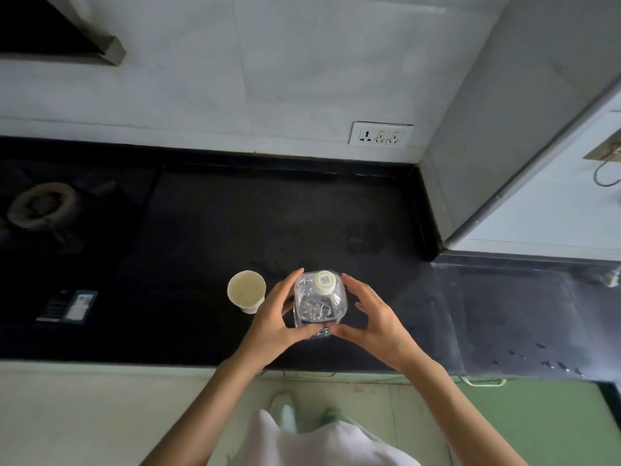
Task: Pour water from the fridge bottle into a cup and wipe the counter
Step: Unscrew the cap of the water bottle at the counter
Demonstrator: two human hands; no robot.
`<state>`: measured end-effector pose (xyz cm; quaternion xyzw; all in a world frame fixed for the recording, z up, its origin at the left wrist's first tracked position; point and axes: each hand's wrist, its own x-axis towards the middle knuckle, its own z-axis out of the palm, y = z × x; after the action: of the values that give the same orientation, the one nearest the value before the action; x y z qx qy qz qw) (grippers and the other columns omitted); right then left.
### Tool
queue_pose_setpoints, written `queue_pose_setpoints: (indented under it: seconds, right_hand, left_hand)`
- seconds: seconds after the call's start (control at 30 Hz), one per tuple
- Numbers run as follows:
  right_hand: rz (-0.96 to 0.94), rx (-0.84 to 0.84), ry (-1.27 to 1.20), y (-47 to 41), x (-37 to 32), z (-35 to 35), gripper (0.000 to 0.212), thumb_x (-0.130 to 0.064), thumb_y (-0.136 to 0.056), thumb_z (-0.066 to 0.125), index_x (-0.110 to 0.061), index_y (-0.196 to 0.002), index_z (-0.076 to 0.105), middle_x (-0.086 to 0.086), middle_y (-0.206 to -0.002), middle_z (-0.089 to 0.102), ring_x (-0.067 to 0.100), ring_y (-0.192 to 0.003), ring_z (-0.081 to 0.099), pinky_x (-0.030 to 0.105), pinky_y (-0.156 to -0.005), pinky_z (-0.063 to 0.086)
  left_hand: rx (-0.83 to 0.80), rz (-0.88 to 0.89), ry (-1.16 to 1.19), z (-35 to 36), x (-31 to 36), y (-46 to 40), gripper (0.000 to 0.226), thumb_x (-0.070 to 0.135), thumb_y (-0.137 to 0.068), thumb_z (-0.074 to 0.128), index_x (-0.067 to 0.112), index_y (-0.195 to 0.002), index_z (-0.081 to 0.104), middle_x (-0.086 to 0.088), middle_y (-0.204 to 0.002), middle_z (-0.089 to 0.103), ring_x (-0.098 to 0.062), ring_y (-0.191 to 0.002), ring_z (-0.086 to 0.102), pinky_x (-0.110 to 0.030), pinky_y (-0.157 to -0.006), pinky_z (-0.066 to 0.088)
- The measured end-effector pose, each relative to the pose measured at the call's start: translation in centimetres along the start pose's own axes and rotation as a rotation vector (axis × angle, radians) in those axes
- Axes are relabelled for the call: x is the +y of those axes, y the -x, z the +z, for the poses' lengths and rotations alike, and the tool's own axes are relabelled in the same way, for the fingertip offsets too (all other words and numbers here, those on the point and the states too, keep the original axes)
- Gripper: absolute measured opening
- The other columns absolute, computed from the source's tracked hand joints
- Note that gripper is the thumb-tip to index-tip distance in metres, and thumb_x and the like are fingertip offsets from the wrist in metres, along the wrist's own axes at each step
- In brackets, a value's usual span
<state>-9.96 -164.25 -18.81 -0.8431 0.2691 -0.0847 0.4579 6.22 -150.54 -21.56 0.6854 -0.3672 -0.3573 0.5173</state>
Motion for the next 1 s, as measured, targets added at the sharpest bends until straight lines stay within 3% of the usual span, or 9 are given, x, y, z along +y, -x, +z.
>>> queue_pose_setpoints:
  seconds: [0.1, 0.2, 0.3, 0.43, 0.63, 0.83, 1.0]
  right_hand:
    - [-0.055, 0.109, 0.099, 0.4, -1.7, -0.8, 0.081, -0.068, -0.077, 0.058, -0.031, -0.145, 0.033, -0.020, -0.139, 0.040, 0.000, -0.127, 0.043, 0.024, -0.104, 0.042]
    - [-0.166, 0.244, 0.211, -0.3, -4.0, -1.1, 0.068, -0.063, -0.081, 0.055, -0.027, -0.138, 0.045, -0.016, -0.124, 0.051, 0.006, -0.112, 0.052, 0.023, -0.085, 0.050]
    - [-0.254, 0.313, 0.340, -1.9, -5.8, -1.0, 0.055, -0.061, -0.080, 0.052, -0.023, -0.119, 0.061, -0.011, -0.102, 0.059, 0.008, -0.087, 0.058, 0.025, -0.062, 0.052]
    - [-0.381, 0.350, 0.503, -3.8, -6.3, -1.0, 0.041, -0.059, -0.075, 0.056, -0.020, -0.085, 0.064, -0.010, -0.078, 0.058, 0.009, -0.051, 0.049, 0.021, -0.040, 0.039]
    - [-0.628, 0.227, 0.580, -4.6, -5.9, -1.9, 0.034, -0.042, -0.086, 0.053, -0.009, -0.086, 0.063, 0.000, -0.078, 0.055, 0.017, -0.052, 0.051, 0.026, -0.042, 0.043]
    - [-0.727, 0.095, 0.605, -5.7, -6.0, -2.8, 0.029, -0.037, -0.089, 0.053, -0.008, -0.090, 0.060, 0.001, -0.081, 0.052, 0.012, -0.055, 0.044, 0.019, -0.050, 0.036]
    - [-0.793, -0.008, 0.679, -6.4, -5.9, -3.2, 0.025, -0.032, -0.091, 0.056, -0.007, -0.093, 0.060, 0.002, -0.085, 0.052, 0.014, -0.058, 0.047, 0.023, -0.051, 0.043]
  left_hand:
    - [0.051, 0.037, -0.018, 0.4, 1.3, 0.2, 0.089, 0.041, -0.068, 0.085, 0.029, -0.143, 0.038, 0.011, -0.139, 0.047, -0.007, -0.129, 0.048, -0.032, -0.104, 0.046]
    - [0.070, 0.073, -0.058, 0.8, 1.6, 0.2, 0.090, 0.056, -0.067, 0.078, 0.028, -0.143, 0.039, 0.010, -0.139, 0.046, -0.009, -0.128, 0.048, -0.037, -0.103, 0.047]
    - [0.085, 0.052, -0.054, 0.9, 1.6, 0.2, 0.086, 0.050, -0.068, 0.080, 0.033, -0.141, 0.040, 0.013, -0.137, 0.047, -0.007, -0.127, 0.049, -0.038, -0.103, 0.047]
    - [0.084, 0.031, -0.010, 0.6, 1.7, 0.1, 0.080, 0.040, -0.067, 0.083, 0.036, -0.137, 0.045, 0.015, -0.133, 0.051, -0.007, -0.123, 0.053, -0.036, -0.100, 0.050]
    - [0.052, 0.027, -0.003, 0.1, 2.0, -0.2, 0.075, 0.028, -0.069, 0.086, 0.033, -0.134, 0.048, 0.014, -0.131, 0.054, -0.004, -0.119, 0.056, -0.030, -0.097, 0.052]
    - [0.083, 0.041, -0.019, 0.2, 2.3, -0.2, 0.071, 0.027, -0.069, 0.086, 0.049, -0.124, 0.048, 0.023, -0.126, 0.054, -0.002, -0.118, 0.055, -0.019, -0.092, 0.050]
    - [0.090, 0.038, -0.010, 0.4, 2.3, -0.2, 0.072, 0.021, -0.070, 0.086, 0.040, -0.128, 0.048, 0.014, -0.128, 0.055, 0.000, -0.117, 0.055, -0.017, -0.090, 0.050]
